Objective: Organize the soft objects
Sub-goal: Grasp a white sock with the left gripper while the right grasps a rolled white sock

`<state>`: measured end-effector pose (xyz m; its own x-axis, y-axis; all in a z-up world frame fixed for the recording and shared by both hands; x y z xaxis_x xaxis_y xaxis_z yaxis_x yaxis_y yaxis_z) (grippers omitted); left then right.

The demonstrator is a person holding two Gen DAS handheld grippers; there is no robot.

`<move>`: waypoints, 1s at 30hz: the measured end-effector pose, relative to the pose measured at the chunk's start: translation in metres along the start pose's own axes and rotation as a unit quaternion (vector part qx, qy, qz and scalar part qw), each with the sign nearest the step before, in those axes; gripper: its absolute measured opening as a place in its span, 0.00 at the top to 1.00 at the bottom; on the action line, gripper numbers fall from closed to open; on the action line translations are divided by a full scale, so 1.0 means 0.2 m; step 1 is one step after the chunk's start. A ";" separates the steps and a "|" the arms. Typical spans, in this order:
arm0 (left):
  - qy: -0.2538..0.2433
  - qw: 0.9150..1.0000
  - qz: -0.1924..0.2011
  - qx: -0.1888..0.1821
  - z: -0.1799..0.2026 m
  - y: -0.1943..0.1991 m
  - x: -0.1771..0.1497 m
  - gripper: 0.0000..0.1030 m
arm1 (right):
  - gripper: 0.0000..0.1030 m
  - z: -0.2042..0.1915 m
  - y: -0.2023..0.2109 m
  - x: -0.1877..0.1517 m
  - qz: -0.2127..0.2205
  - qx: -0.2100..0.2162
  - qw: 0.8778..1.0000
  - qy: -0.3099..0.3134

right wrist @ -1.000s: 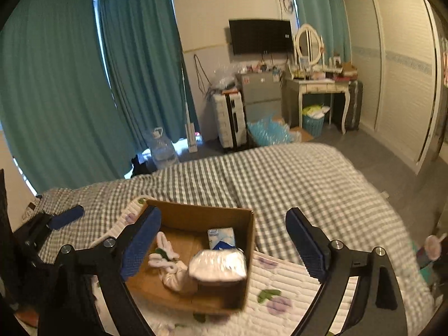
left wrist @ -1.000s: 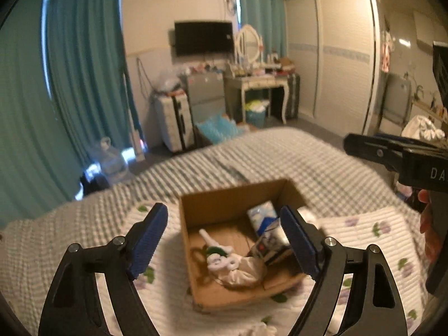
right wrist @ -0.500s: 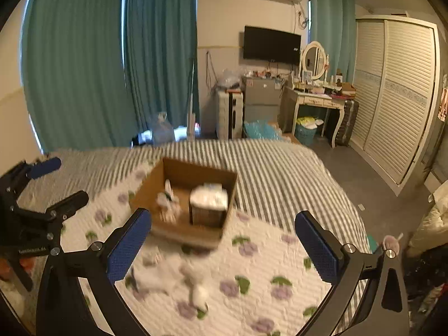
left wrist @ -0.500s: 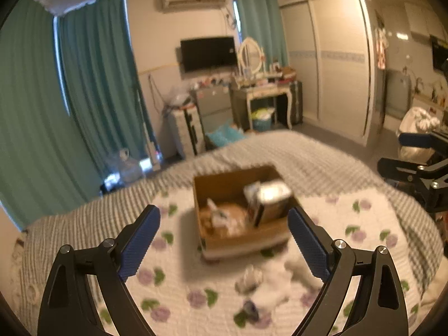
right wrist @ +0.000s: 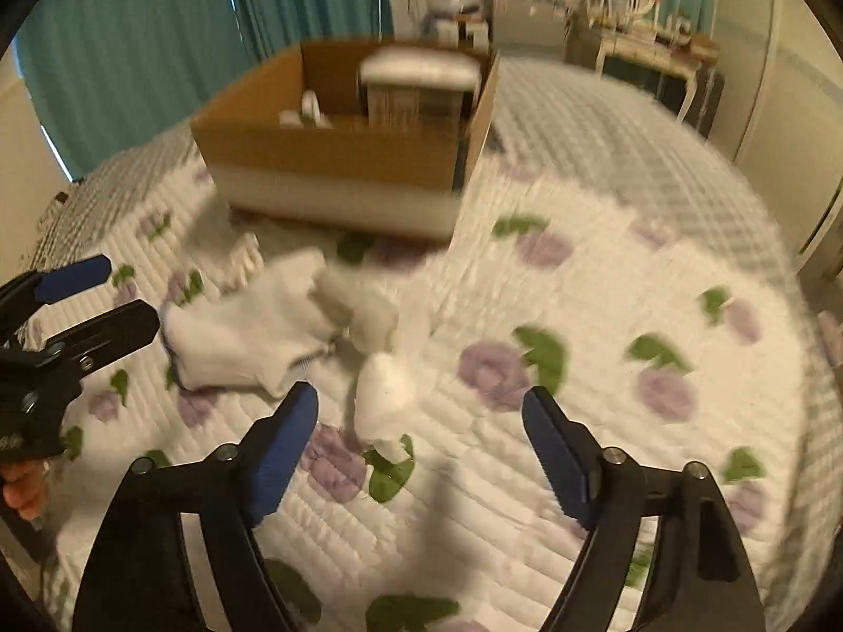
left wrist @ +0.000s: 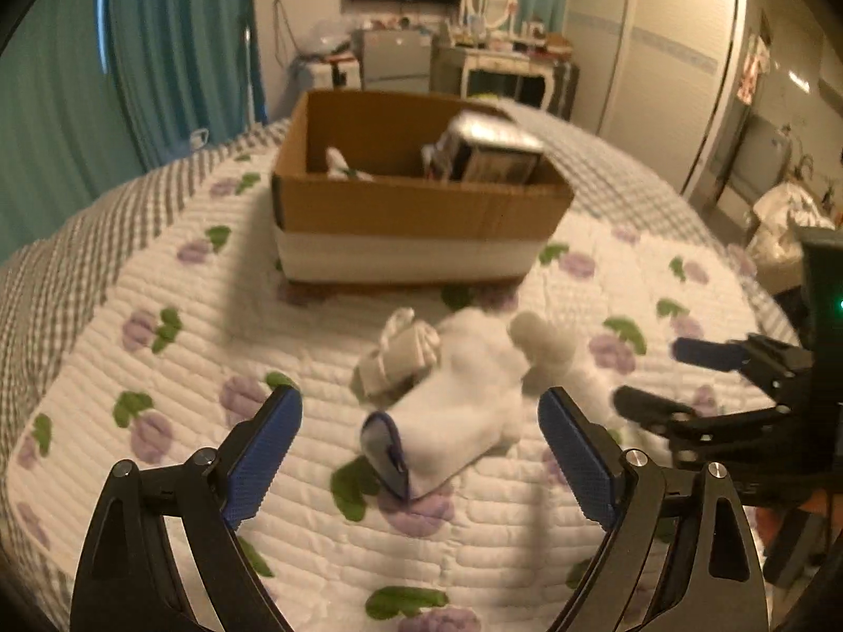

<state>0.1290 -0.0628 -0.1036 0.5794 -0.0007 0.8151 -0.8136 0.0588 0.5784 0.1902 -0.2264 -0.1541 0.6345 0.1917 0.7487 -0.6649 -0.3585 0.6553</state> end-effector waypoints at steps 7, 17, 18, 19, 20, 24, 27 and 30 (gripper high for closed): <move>-0.009 0.999 -0.027 -0.018 0.07 -0.14 -0.09 0.11 | 0.75 -0.01 -0.18 -0.09 -0.034 0.031 0.999 -0.014; -0.012 0.994 -0.104 0.006 0.11 -0.41 -0.20 0.12 | 0.75 0.10 -0.01 -0.03 -0.003 -0.011 1.000 -0.020; -0.010 0.994 -0.107 0.004 0.11 -0.41 -0.21 0.16 | 0.75 0.10 0.00 -0.03 -0.004 -0.011 1.000 -0.021; -0.007 0.994 -0.105 0.003 0.10 -0.40 -0.21 0.20 | 0.75 0.09 0.00 -0.03 -0.005 -0.012 1.000 -0.021; -0.004 0.994 -0.106 0.000 0.09 -0.39 -0.21 0.29 | 0.75 0.08 0.00 -0.03 -0.005 -0.012 1.000 -0.019; 0.011 0.994 -0.105 -0.027 0.03 -0.33 -0.18 0.52 | 0.75 0.03 0.03 -0.01 -0.001 -0.010 1.000 -0.009; 0.024 0.994 -0.100 -0.048 0.00 -0.23 -0.15 0.56 | 0.75 -0.02 0.09 0.01 0.008 -0.007 1.000 -0.004; 0.012 0.995 -0.085 -0.057 -0.01 -0.08 -0.11 0.56 | 0.75 -0.05 0.17 0.06 0.021 -0.006 1.000 0.000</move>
<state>0.1296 -0.0621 -0.1320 0.7107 0.0041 0.7035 -0.6935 0.1718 0.6997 0.1710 -0.2270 -0.1218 0.6053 0.1766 0.7761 -0.6960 -0.3557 0.6237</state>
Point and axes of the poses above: each gripper's, at about its wrist camera, not at the fingertips, and y roughly against the way its jaws point, z to its right, x to its top, the point moved 3 cm from there along -y, roughly the way its jaws point, and after that the axes turned 15 degrees about z, right-handed, at the moved point
